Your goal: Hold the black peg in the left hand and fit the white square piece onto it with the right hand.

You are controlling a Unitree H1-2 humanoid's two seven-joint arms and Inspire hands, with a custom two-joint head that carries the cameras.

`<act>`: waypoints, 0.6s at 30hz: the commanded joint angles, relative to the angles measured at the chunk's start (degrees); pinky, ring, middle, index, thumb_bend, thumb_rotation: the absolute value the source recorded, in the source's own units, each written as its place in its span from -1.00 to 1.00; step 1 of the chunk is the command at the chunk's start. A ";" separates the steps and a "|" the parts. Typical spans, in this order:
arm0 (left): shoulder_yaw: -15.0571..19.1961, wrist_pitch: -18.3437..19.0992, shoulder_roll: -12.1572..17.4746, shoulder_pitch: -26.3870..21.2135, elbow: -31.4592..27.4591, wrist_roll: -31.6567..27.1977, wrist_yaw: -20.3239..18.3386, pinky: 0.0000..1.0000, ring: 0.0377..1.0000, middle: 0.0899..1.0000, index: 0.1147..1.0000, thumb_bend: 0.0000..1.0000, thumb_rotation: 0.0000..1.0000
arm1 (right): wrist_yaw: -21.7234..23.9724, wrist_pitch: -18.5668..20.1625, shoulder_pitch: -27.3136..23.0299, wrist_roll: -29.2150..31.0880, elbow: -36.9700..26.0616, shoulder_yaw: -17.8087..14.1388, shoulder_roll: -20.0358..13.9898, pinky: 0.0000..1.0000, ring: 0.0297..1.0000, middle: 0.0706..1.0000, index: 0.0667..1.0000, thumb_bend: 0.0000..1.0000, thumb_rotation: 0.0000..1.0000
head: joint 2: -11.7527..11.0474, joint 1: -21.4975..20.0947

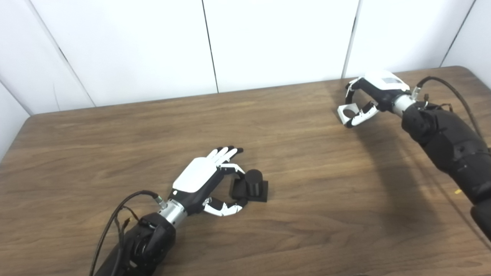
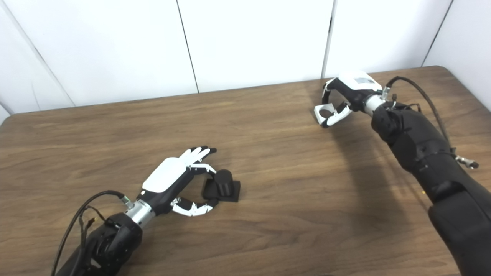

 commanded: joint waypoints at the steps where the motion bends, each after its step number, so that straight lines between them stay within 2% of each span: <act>1: -0.25 0.81 2.51 0.93 1.82 2.53 -2.16 1.00 1.00 0.95 0.04 0.83 -0.47 | -1.26 -0.41 -1.08 -0.13 -1.87 -1.01 -1.67 0.93 0.80 0.62 -0.11 0.04 -0.72 | 0.03 -0.01; 6: -0.23 0.95 2.26 0.79 2.03 2.77 -1.97 1.00 1.00 0.94 0.04 0.84 -0.49 | -0.95 0.72 0.22 -0.82 -7.50 -2.01 -2.61 0.98 0.80 0.62 -0.11 0.04 -0.71 | 0.05 -0.09; 11: -0.29 1.20 2.13 0.75 2.08 2.96 -2.02 1.00 1.00 0.95 0.04 0.84 -0.50 | 0.63 2.60 1.64 -0.75 -12.61 -3.40 -3.07 0.94 0.81 0.62 -0.11 0.04 -0.71 | 0.04 -0.11; 18: -0.31 1.21 2.12 0.77 2.12 3.13 -1.89 1.00 1.00 0.95 0.04 0.84 -0.50 | 1.28 2.01 3.67 -0.51 -18.41 -5.58 -3.59 0.90 0.78 0.60 -0.11 0.04 -0.71 | 0.22 -0.08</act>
